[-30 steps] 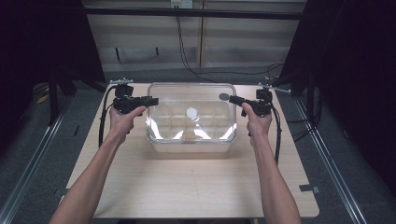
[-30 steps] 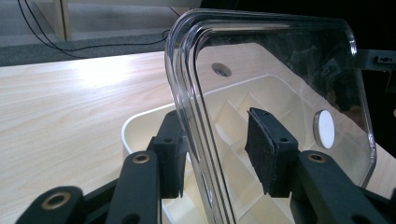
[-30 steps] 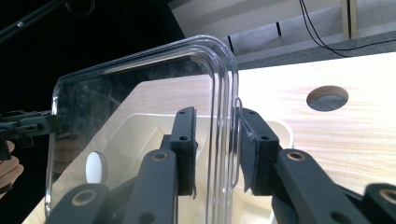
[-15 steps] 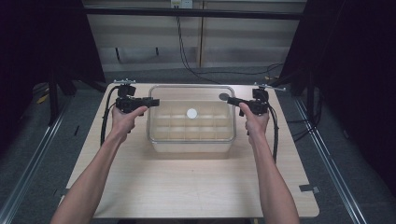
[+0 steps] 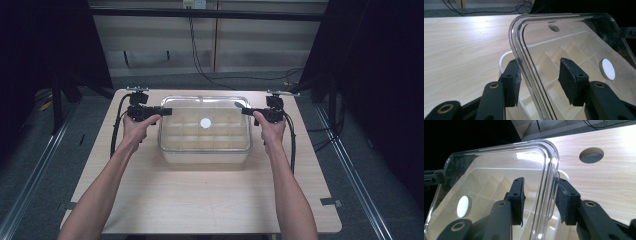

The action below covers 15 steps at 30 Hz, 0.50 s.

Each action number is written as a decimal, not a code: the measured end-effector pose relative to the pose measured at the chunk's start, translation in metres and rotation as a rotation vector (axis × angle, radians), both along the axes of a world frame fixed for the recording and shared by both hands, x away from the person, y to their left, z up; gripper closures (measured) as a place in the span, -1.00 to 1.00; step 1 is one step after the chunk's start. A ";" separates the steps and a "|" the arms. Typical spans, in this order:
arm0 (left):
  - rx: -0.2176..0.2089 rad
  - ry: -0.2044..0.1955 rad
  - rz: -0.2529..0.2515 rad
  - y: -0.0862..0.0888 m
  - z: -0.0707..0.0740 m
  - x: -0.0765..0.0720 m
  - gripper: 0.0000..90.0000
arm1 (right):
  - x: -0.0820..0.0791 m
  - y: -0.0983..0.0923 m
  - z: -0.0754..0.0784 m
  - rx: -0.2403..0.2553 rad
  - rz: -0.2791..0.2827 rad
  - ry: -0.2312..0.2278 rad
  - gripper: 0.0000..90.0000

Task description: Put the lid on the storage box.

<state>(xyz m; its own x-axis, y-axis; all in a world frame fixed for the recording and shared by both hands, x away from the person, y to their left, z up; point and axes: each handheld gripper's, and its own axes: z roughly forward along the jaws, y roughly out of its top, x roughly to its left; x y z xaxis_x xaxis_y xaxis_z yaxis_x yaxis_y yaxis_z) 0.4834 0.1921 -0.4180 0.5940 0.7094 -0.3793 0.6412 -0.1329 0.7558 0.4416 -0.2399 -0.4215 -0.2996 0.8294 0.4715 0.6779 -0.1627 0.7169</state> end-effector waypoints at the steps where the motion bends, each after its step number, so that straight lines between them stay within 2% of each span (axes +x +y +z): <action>1: 0.005 0.002 0.001 0.000 -0.002 0.001 0.17 | 0.001 0.001 -0.001 -0.009 -0.003 0.005 0.33; 5: -0.007 0.017 0.008 0.000 -0.005 0.002 0.16 | 0.002 0.002 -0.003 -0.026 -0.002 0.013 0.30; 13: 0.024 0.024 0.007 0.001 -0.011 0.005 0.15 | 0.003 0.004 -0.011 -0.036 -0.010 0.018 0.25; 15: 0.022 0.045 0.013 0.001 -0.017 0.007 0.13 | 0.004 0.005 -0.014 -0.037 -0.018 0.027 0.25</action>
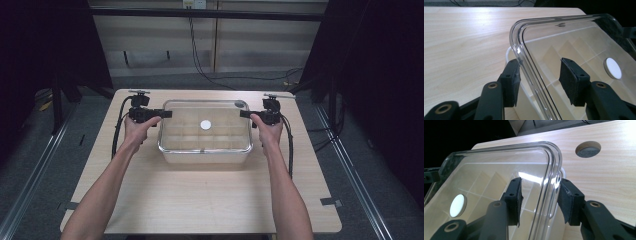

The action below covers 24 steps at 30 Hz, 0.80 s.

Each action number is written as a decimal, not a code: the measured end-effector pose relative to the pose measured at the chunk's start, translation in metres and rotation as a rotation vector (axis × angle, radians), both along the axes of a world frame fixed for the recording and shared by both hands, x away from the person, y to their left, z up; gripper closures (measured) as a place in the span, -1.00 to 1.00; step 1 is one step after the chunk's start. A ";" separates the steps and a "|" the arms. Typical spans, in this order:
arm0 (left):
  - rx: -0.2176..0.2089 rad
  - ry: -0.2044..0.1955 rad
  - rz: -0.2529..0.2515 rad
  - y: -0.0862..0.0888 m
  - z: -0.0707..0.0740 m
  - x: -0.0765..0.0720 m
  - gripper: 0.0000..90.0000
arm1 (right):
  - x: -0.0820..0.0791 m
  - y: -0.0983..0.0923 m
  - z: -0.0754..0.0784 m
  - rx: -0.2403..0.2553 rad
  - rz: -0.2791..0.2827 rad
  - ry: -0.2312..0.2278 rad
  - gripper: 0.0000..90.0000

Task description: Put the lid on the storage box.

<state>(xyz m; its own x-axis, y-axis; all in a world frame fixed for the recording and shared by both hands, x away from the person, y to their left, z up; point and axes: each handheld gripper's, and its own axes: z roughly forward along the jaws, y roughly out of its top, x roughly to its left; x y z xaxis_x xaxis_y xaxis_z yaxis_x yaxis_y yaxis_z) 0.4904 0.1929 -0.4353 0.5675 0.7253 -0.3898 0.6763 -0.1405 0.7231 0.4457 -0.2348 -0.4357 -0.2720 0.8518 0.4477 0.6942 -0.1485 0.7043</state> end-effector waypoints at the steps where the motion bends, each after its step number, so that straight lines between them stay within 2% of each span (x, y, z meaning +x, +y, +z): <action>1: 0.013 0.000 0.008 0.000 -0.002 0.000 0.13 | 0.001 0.001 -0.002 -0.004 -0.007 0.014 0.24; 3: 0.007 0.004 0.006 0.000 -0.005 0.001 0.12 | 0.001 0.003 -0.005 -0.023 -0.013 0.017 0.20; 6: 0.006 0.011 0.007 0.000 -0.008 0.002 0.12 | 0.002 0.003 -0.009 -0.025 -0.017 0.025 0.19; 9: 0.011 0.015 0.010 0.000 -0.009 0.002 0.12 | 0.002 0.005 -0.013 -0.066 -0.017 0.040 0.17; 11: 0.007 0.017 0.025 0.000 -0.010 0.000 0.12 | 0.002 0.005 -0.014 -0.060 -0.015 0.043 0.17; 19: -0.018 0.042 0.011 0.004 -0.015 0.002 0.10 | 0.001 0.005 -0.017 -0.054 -0.017 0.038 0.18; 23: -0.014 0.037 0.001 0.006 -0.015 0.000 0.08 | 0.000 0.007 -0.017 -0.062 -0.025 0.033 0.17; 24: 0.004 0.029 -0.005 0.007 -0.014 -0.002 0.07 | 0.000 0.007 -0.017 -0.067 -0.023 0.029 0.16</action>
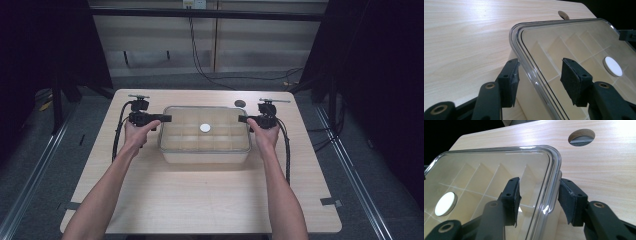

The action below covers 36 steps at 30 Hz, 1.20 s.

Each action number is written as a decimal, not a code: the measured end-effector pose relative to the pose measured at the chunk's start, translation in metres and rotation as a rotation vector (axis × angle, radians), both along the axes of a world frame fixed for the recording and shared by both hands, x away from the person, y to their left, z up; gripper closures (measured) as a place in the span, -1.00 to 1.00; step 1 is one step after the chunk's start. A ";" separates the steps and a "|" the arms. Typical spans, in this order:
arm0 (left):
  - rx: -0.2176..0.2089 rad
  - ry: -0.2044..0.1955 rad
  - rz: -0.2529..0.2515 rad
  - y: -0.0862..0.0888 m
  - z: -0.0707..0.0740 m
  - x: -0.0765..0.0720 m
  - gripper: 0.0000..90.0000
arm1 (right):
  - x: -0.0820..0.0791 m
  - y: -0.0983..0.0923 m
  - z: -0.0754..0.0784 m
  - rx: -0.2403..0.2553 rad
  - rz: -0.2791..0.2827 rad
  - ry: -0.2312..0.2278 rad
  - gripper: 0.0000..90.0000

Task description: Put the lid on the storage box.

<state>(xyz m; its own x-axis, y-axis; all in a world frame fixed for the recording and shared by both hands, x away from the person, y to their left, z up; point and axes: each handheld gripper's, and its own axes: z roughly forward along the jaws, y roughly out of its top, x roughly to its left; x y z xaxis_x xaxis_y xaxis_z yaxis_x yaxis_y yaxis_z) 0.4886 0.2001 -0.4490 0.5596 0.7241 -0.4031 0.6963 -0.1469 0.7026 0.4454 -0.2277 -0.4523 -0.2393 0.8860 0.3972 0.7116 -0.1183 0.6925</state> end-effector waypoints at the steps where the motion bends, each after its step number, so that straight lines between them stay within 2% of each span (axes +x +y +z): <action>1: 0.004 -0.002 0.011 0.001 0.001 -0.001 0.04 | -0.001 0.000 0.001 -0.010 -0.002 -0.009 0.22; 3: -0.018 -0.010 0.018 0.005 0.001 -0.004 0.06 | -0.003 0.001 0.005 -0.082 0.007 -0.041 0.30; 5: -0.020 -0.027 0.005 0.005 0.000 -0.006 0.28 | -0.003 0.002 0.008 -0.101 0.012 -0.031 0.29; 7: 0.007 -0.043 0.013 0.003 0.002 -0.008 0.30 | -0.003 0.001 0.006 -0.066 0.004 -0.020 0.28; 10: 0.039 -0.062 0.025 0.001 0.006 -0.008 0.45 | -0.005 -0.003 0.001 -0.011 -0.002 -0.023 0.27; 12: 0.045 -0.056 0.025 0.000 0.007 -0.007 0.47 | -0.007 -0.004 0.001 -0.007 0.002 -0.024 0.26; 13: 0.062 -0.060 0.020 -0.001 0.008 -0.007 0.46 | -0.007 -0.004 0.001 -0.010 0.008 -0.026 0.26; 15: 0.062 -0.053 0.016 -0.001 0.009 -0.006 0.46 | -0.008 -0.004 0.001 -0.013 0.008 -0.026 0.25; 17: 0.063 -0.050 0.002 0.000 0.009 -0.007 0.45 | -0.009 -0.004 0.001 -0.019 0.013 -0.029 0.23; 19: 0.046 -0.028 -0.037 0.004 0.008 -0.008 0.39 | -0.011 -0.004 0.001 -0.011 0.014 -0.030 0.21; 21: 0.039 -0.019 -0.044 0.005 0.008 -0.009 0.34 | -0.011 -0.004 0.001 -0.012 0.017 -0.029 0.19; 22: 0.047 -0.027 -0.057 0.006 0.008 -0.013 0.32 | -0.014 -0.003 0.001 -0.020 0.024 -0.037 0.16; 26: 0.046 -0.048 -0.049 0.007 0.012 -0.021 0.07 | -0.019 -0.003 0.006 -0.014 0.031 -0.060 0.10; 28: 0.031 -0.061 -0.072 0.008 0.014 -0.027 -0.06 | -0.022 -0.003 0.009 -0.015 0.044 -0.070 0.06; 31: 0.036 -0.081 -0.061 0.009 0.017 -0.033 -0.08 | -0.025 -0.003 0.012 -0.022 0.048 -0.076 0.06; 34: 0.045 -0.092 -0.060 0.008 0.020 -0.041 -0.10 | -0.033 -0.002 0.021 -0.021 0.070 -0.108 -0.01; 36: 0.052 -0.098 -0.076 0.006 0.021 -0.046 -0.10 | -0.039 0.000 0.025 -0.028 0.095 -0.115 -0.05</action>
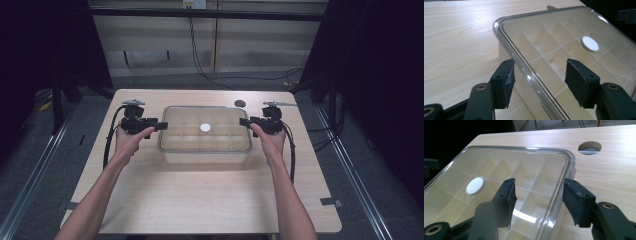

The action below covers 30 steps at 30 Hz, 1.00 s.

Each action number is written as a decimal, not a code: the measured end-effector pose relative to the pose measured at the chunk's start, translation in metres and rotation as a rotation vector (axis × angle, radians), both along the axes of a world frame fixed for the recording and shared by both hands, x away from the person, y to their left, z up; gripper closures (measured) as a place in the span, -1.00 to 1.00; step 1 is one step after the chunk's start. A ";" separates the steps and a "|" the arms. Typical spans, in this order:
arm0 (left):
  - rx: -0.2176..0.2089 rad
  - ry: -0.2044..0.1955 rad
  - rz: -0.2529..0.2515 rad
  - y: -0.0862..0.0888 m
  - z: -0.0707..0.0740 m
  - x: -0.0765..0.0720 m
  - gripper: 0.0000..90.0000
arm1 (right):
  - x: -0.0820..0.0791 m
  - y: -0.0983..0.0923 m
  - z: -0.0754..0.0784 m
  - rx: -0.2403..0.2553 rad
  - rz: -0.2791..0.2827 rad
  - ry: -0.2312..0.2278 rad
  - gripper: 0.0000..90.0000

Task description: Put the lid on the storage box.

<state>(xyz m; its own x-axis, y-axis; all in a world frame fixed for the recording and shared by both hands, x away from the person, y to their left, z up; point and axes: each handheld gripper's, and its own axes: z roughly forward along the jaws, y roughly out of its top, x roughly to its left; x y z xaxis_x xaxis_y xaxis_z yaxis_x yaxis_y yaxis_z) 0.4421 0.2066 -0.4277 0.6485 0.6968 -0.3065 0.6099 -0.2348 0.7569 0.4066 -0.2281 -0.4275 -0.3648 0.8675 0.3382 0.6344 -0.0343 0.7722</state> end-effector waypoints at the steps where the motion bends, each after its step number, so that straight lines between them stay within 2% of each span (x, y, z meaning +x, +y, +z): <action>1: 0.000 0.000 0.000 0.000 0.000 0.000 -0.10 | 0.000 0.000 0.000 0.000 0.000 0.000 -0.05; 4: -0.002 0.004 -0.004 -0.001 -0.002 -0.007 -0.07 | -0.008 0.001 0.005 0.032 0.038 -0.011 -0.23; 6: 0.020 -0.001 -0.004 -0.001 -0.003 -0.012 -0.07 | -0.013 0.003 0.008 0.025 0.042 -0.028 -0.33; 8: 0.018 -0.003 0.000 0.000 -0.003 -0.017 -0.07 | -0.017 0.003 0.009 0.030 0.060 -0.031 -0.39; 11: 0.033 -0.026 0.005 0.003 0.002 -0.026 -0.08 | -0.024 0.004 0.012 0.021 0.071 -0.045 -0.43; 13: 0.039 -0.039 0.001 0.007 0.005 -0.030 -0.09 | -0.032 0.005 0.014 0.015 0.079 -0.054 -0.44; 19: 0.021 -0.079 0.016 0.021 0.011 -0.053 -0.11 | -0.054 0.003 0.014 0.000 0.094 -0.070 -0.45; 21: 0.020 -0.073 0.019 0.026 0.011 -0.060 -0.11 | -0.062 0.002 0.013 -0.003 0.087 -0.072 -0.45; 24: 0.044 -0.093 0.024 0.033 0.011 -0.072 -0.13 | -0.079 -0.002 0.012 0.003 0.083 -0.084 -0.43; 26: 0.034 -0.089 0.028 0.041 0.008 -0.082 -0.14 | -0.089 -0.004 0.011 0.007 0.074 -0.099 -0.41; 28: 0.029 -0.106 0.050 0.046 0.005 -0.092 -0.15 | -0.100 -0.007 0.009 0.010 0.060 -0.099 -0.39; 29: 0.039 -0.107 0.047 0.049 0.003 -0.096 -0.17 | -0.105 -0.009 0.007 0.010 0.053 -0.101 -0.38; 30: 0.033 -0.101 0.041 0.052 0.001 -0.100 -0.18 | -0.109 -0.010 0.006 0.012 0.051 -0.103 -0.37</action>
